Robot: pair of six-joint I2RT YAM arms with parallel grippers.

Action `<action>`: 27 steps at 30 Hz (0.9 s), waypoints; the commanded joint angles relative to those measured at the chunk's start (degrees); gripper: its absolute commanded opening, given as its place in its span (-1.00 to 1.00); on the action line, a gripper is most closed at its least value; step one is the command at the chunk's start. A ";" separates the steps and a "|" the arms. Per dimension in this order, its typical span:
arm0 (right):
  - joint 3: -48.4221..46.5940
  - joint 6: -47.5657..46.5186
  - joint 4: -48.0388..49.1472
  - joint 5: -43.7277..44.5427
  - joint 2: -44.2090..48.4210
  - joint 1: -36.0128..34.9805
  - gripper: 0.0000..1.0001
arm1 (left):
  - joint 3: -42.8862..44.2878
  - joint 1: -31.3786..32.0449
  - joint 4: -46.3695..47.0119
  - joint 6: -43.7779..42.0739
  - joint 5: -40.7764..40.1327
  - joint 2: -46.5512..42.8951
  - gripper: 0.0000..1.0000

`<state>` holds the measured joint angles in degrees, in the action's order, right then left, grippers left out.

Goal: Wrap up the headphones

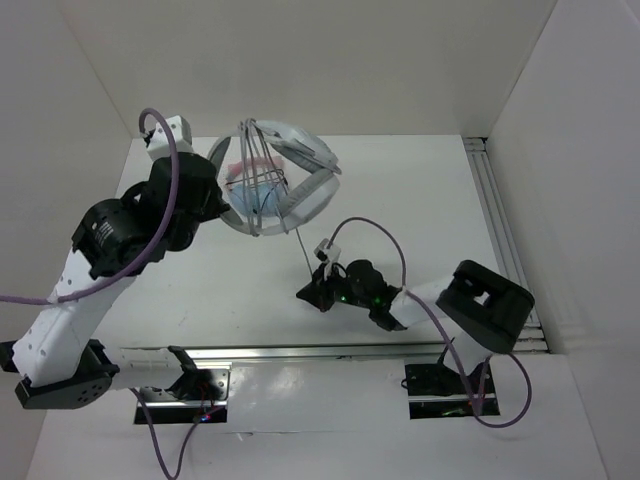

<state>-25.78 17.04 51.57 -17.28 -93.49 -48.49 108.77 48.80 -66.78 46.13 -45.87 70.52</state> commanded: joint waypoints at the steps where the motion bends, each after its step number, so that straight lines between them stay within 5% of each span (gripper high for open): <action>1: 2.66 -0.07 -1.63 11.89 7.43 -7.82 -1.00 | -1.53 -9.55 9.72 5.12 7.31 -0.65 -1.00; 6: 3.20 1.33 -11.80 33.59 18.06 -28.62 -1.00 | -7.69 -14.51 12.73 5.63 11.50 -0.65 -1.00; 12: -13.22 -0.68 -35.96 52.58 18.70 -46.48 -1.00 | -11.72 -17.06 12.20 5.12 6.24 3.39 -1.00; 19: -30.19 -5.34 -54.45 73.77 18.70 -58.02 -1.00 | -22.27 -20.41 14.38 -1.11 6.90 5.24 -1.00; 27: -50.57 1.32 -95.39 98.48 11.41 -60.32 -1.00 | -35.99 -15.49 18.53 -18.43 19.85 1.11 -1.00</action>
<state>-69.58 14.09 -22.74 67.24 -80.23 -107.35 74.26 31.42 -57.60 34.20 -27.77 75.44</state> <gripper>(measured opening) 0.044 0.144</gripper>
